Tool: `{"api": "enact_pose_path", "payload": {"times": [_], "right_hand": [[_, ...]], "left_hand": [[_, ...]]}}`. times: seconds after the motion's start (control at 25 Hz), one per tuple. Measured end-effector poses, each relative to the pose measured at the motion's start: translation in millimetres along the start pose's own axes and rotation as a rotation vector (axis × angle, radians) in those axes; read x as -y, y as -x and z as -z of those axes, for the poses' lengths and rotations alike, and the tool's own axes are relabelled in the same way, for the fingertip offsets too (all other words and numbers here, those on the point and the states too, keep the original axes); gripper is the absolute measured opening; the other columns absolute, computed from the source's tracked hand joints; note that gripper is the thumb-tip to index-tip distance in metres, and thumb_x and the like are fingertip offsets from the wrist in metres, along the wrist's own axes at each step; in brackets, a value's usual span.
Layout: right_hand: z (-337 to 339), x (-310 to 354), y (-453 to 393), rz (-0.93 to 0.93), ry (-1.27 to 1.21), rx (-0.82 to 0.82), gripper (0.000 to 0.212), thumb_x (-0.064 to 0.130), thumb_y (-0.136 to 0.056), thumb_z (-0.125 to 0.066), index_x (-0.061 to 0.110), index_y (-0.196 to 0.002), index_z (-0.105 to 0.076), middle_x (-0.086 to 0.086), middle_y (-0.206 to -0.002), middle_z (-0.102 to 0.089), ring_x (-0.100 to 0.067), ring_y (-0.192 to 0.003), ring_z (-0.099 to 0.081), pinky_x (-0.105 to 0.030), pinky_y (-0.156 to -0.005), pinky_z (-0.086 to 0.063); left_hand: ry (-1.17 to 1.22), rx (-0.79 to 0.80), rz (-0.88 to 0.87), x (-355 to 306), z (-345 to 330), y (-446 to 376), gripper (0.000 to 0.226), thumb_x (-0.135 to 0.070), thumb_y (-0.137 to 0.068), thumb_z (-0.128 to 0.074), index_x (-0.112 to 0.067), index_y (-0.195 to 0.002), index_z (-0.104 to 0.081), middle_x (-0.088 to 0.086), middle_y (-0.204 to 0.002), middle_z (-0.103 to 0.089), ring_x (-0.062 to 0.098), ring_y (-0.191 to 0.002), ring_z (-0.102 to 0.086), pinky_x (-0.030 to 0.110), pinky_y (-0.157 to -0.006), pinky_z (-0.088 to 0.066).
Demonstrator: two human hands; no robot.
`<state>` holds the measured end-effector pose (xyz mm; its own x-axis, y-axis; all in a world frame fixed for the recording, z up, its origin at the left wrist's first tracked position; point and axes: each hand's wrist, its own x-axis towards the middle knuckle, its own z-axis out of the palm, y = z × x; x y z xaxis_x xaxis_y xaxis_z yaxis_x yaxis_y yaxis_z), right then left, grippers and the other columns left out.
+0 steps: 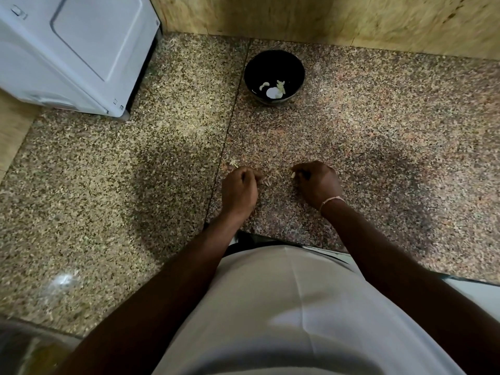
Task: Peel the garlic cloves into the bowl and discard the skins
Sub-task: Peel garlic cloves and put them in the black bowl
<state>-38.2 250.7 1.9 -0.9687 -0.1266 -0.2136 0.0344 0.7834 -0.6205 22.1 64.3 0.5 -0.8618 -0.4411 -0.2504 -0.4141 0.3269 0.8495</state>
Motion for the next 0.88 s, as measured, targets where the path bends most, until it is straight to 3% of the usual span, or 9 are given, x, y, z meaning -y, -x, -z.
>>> {"api": "enact_pose_path", "payload": {"times": [0.08, 0.16, 0.24, 0.32, 0.36, 0.44, 0.56, 0.72, 0.88], "right_hand": [[4, -1, -2, 0.008, -0.006, 0.019, 0.027, 0.013, -0.095, -0.063, 0.026, -0.11, -0.08, 0.0, -0.102, -0.08, -0.006, -0.07, -0.066, -0.014, -0.062, -0.05], [7, -1, -3, 0.017, -0.012, -0.013, 0.021, 0.013, -0.095, -0.067, 0.023, -0.107, -0.081, -0.003, -0.098, -0.08, -0.013, -0.076, -0.071, -0.026, -0.073, -0.059], [10, 0, -3, 0.018, -0.008, -0.06, 0.012, 0.018, -0.093, -0.073, 0.022, -0.101, -0.081, 0.0, -0.093, -0.08, -0.008, -0.072, -0.066, -0.013, -0.069, -0.05], [11, 5, -4, 0.016, -0.023, -0.084, 0.013, 0.017, -0.092, -0.074, 0.022, -0.102, -0.08, 0.001, -0.094, -0.08, -0.006, -0.074, -0.065, -0.005, -0.066, -0.04], [9, 9, -4, 0.03, -0.035, -0.079, 0.016, 0.014, -0.092, -0.073, 0.021, -0.105, -0.08, 0.0, -0.098, -0.08, -0.007, -0.078, -0.068, -0.005, -0.07, -0.043], [3, 21, -3, 0.088, -0.019, -0.047, 0.026, 0.006, -0.093, -0.066, 0.018, -0.113, -0.078, -0.003, -0.107, -0.079, -0.014, -0.089, -0.073, -0.014, -0.081, -0.049], [-11, 40, -1, 0.235, 0.099, 0.009, 0.041, -0.009, -0.088, -0.058, 0.009, -0.12, -0.074, -0.013, -0.113, -0.074, -0.027, -0.099, -0.071, -0.026, -0.086, -0.055], [-25, 46, 6, 0.333, 0.352, 0.131, 0.036, -0.006, -0.088, -0.057, 0.008, -0.119, -0.067, -0.013, -0.119, -0.061, -0.031, -0.11, -0.055, -0.043, -0.086, -0.057], [-31, 49, 19, 0.368, 0.308, 0.188, 0.043, -0.009, -0.085, -0.057, 0.009, -0.121, -0.068, -0.013, -0.117, -0.062, -0.033, -0.111, -0.054, -0.044, -0.085, -0.056]], "left_hand": [[-0.034, 0.005, 0.046, 3, 0, -3, 0.028, -0.016, -0.106, -0.048, -0.014, -0.089, -0.071, 0.007, -0.08, -0.072, 0.012, -0.062, -0.06, 0.027, -0.052, -0.042], [-0.066, 0.031, 0.048, 4, 0, -5, 0.022, -0.015, -0.105, -0.051, -0.016, -0.092, -0.069, 0.001, -0.077, -0.069, 0.01, -0.061, -0.058, 0.023, -0.05, -0.043], [-0.092, 0.034, 0.034, 2, 0, -7, 0.017, -0.013, -0.103, -0.055, -0.017, -0.092, -0.068, -0.011, -0.073, -0.063, 0.002, -0.06, -0.055, 0.009, -0.046, -0.038], [-0.113, 0.029, 0.032, 0, 0, -9, 0.015, -0.015, -0.102, -0.059, -0.019, -0.09, -0.066, -0.014, -0.073, -0.06, -0.001, -0.062, -0.054, 0.006, -0.048, -0.038], [-0.122, 0.042, 0.037, -1, -1, -9, 0.013, -0.016, -0.102, -0.06, -0.019, -0.091, -0.066, -0.014, -0.074, -0.061, 0.0, -0.063, -0.055, 0.006, -0.049, -0.038], [-0.088, 0.12, 0.07, -1, -2, -12, 0.008, -0.014, -0.101, -0.062, -0.016, -0.1, -0.07, -0.006, -0.084, -0.069, 0.006, -0.068, -0.062, 0.007, -0.052, -0.039], [-0.02, 0.206, 0.128, -4, -1, -14, 0.019, -0.006, -0.099, -0.063, -0.013, -0.115, -0.07, 0.005, -0.102, -0.074, 0.016, -0.079, -0.068, 0.023, -0.06, -0.05], [-0.098, 0.15, 0.126, -2, 6, -16, 0.023, -0.005, -0.095, -0.064, -0.017, -0.113, -0.07, -0.003, -0.1, -0.073, 0.008, -0.082, -0.068, 0.014, -0.054, -0.047], [-0.168, 0.173, 0.129, 3, 12, -18, 0.022, -0.005, -0.096, -0.062, -0.013, -0.115, -0.071, -0.001, -0.105, -0.072, 0.011, -0.086, -0.067, 0.013, -0.063, -0.048]]}}
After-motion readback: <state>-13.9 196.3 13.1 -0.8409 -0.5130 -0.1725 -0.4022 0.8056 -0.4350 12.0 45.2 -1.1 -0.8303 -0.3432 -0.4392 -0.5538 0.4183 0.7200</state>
